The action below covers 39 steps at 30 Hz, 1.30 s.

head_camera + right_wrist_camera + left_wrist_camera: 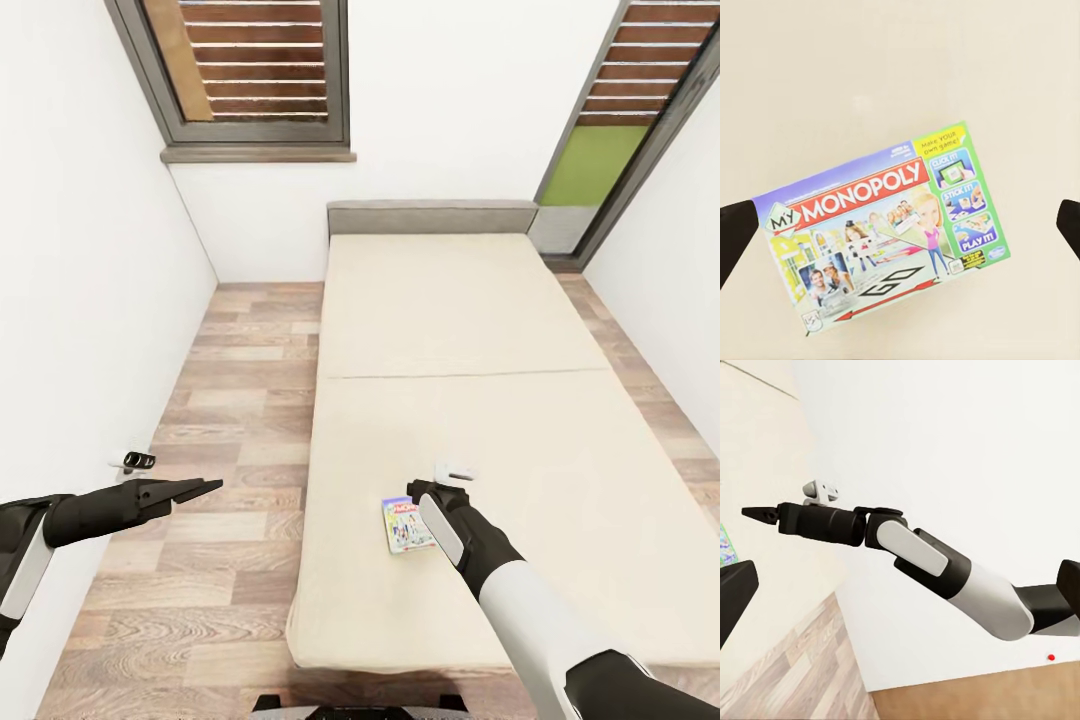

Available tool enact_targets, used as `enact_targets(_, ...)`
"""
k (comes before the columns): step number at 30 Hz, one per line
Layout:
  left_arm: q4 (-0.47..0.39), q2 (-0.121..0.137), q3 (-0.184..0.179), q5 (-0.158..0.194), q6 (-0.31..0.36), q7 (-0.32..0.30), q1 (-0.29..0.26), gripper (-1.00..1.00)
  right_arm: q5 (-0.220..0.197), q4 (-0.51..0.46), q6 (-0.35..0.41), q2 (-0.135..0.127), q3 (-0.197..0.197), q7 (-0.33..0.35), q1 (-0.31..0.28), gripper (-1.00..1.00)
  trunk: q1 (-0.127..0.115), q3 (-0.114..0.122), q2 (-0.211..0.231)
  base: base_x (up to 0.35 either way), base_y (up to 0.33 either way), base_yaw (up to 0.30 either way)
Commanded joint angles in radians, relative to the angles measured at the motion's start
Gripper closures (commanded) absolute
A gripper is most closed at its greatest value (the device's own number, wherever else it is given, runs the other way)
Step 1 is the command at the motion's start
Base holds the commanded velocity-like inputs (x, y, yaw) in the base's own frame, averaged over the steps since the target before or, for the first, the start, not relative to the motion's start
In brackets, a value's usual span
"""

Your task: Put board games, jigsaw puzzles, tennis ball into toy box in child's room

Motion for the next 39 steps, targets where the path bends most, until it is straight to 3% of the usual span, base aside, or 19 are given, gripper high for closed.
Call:
enact_targets(1,0.0,0.0,0.0,0.0,0.011,-0.003,0.0,-1.0,-0.008,-0.001,0.003,-0.001,0.005,-0.009,-0.001,-1.0,0.0,-0.003,-0.002,0.0,0.0,0.0)
enact_targets(33,0.0,0.0,0.0,0.0,0.011,-0.003,-0.001,-1.0,-0.012,0.007,0.003,0.001,-0.002,-0.009,-0.001,-1.0,0.0,-0.056,-0.002,0.0,0.0,0.0)
enact_targets(35,0.0,0.0,0.0,0.001,0.011,-0.003,-0.001,-1.0,-0.012,0.012,0.005,0.001,-0.005,-0.009,-0.008,-1.0,0.0,-0.059,-0.002,0.0,0.0,0.0)
enact_targets(39,0.0,0.0,0.0,0.001,0.01,-0.002,-0.001,-1.0,-0.018,0.035,0.015,-0.001,-0.007,-0.009,-0.085,-1.0,0.0,-0.066,-0.002,0.0,0.0,0.0)
